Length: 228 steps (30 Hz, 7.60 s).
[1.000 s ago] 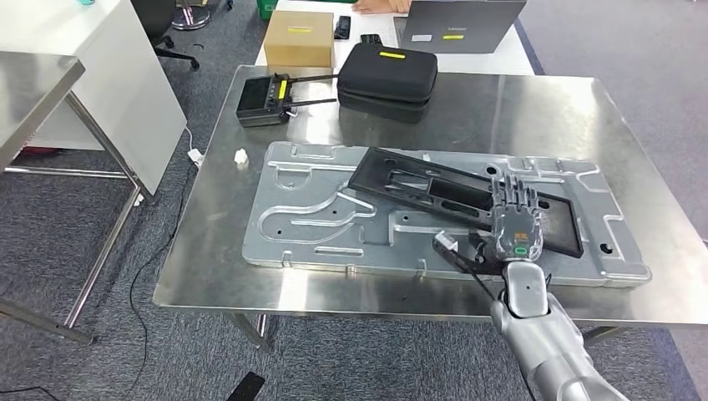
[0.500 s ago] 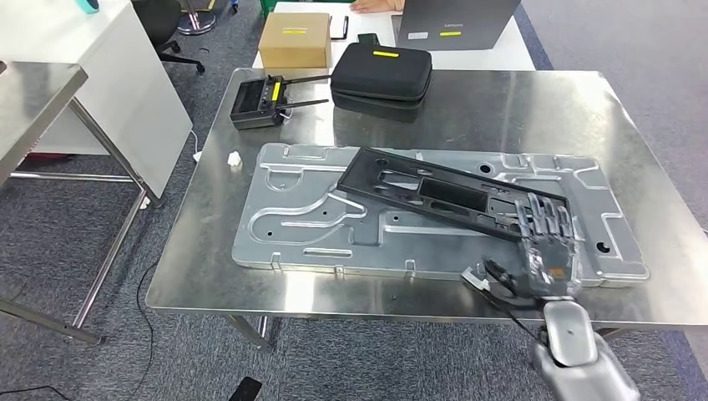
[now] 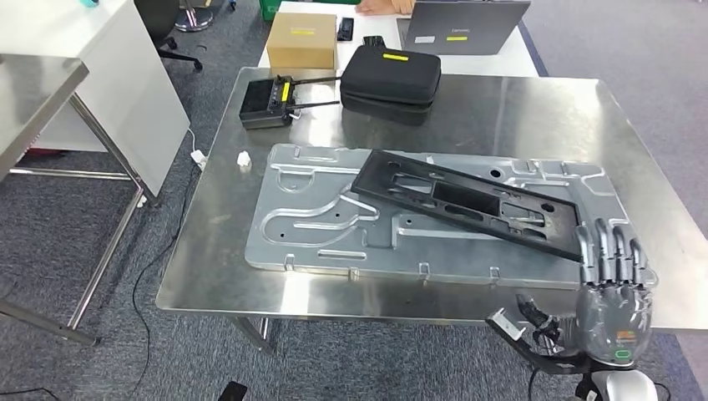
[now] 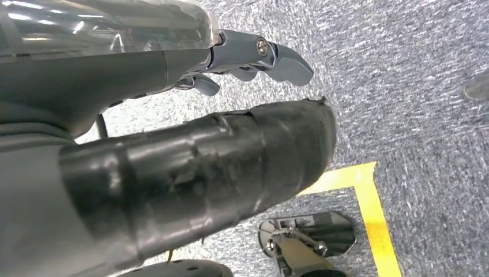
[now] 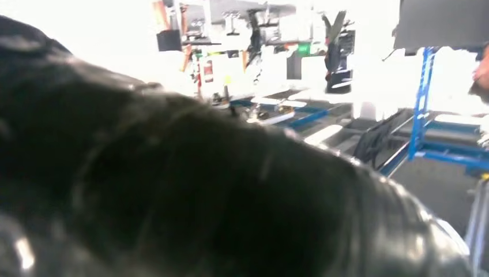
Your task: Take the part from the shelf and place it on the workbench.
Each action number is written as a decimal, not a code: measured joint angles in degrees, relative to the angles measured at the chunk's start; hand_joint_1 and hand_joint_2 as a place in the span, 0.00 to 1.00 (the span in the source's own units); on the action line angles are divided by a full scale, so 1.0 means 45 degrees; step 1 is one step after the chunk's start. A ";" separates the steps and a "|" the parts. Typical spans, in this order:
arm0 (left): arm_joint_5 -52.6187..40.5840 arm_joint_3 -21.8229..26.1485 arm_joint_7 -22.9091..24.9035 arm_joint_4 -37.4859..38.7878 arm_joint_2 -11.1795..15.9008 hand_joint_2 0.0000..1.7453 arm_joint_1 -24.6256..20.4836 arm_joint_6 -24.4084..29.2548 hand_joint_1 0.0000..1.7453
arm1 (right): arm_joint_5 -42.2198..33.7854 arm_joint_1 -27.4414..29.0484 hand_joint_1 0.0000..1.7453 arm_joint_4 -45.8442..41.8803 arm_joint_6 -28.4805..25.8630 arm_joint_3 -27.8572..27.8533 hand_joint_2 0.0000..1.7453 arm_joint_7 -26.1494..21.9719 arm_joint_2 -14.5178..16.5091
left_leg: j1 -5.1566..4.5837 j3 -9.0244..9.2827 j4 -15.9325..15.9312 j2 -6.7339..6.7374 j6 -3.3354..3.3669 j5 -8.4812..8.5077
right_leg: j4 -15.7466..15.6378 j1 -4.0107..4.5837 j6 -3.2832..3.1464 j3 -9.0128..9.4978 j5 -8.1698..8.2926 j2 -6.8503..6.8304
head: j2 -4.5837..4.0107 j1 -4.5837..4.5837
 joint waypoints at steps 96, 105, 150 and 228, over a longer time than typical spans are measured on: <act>0.0610 0.0913 -0.0214 0.0000 0.0104 0.00 0.0420 0.0690 0.00 | -1.2570 0.1985 0.00 -0.1381 0.1247 -0.0419 0.00 -0.5616 0.4643 | -0.0013 0.0139 -0.0165 0.0186 -0.0040 0.0000 | 0.1555 0.0060 0.0031 -0.0391 -0.0180 -0.0056 | 0.0000 -0.0018; 0.0630 0.1049 -0.0213 0.0000 0.0114 0.00 0.0430 0.0671 0.00 | -1.2564 0.1917 0.00 -0.1331 0.1365 -0.0509 0.00 -0.5649 0.4794 | -0.0033 -0.0565 0.0402 0.0140 -0.0593 0.0058 | -0.2405 0.0136 -0.0600 0.1892 0.0642 -0.0083 | 0.0000 -0.0030; 0.0657 0.1508 -0.0158 0.0000 0.0126 0.00 0.0525 0.0718 0.00 | -1.3653 0.1887 0.00 0.0313 0.6043 -0.8006 0.00 -0.6392 0.6714 | -0.0029 0.1374 -0.0423 0.0131 -0.0289 -0.0972 | -0.1879 0.0135 -0.0107 0.0185 0.1738 -0.0097 | 0.0000 -0.0051; 0.0233 0.2133 -0.0170 -0.0005 -0.0214 0.00 0.0456 0.0990 0.00 | -0.7641 -0.1783 0.00 1.9152 0.5593 -1.3551 0.00 -0.0650 0.6009 | 0.0081 0.0483 0.0721 0.0655 -0.0699 -0.1407 | -0.2052 0.0043 -0.0622 0.1009 0.1061 -0.0162 | 0.0000 0.0002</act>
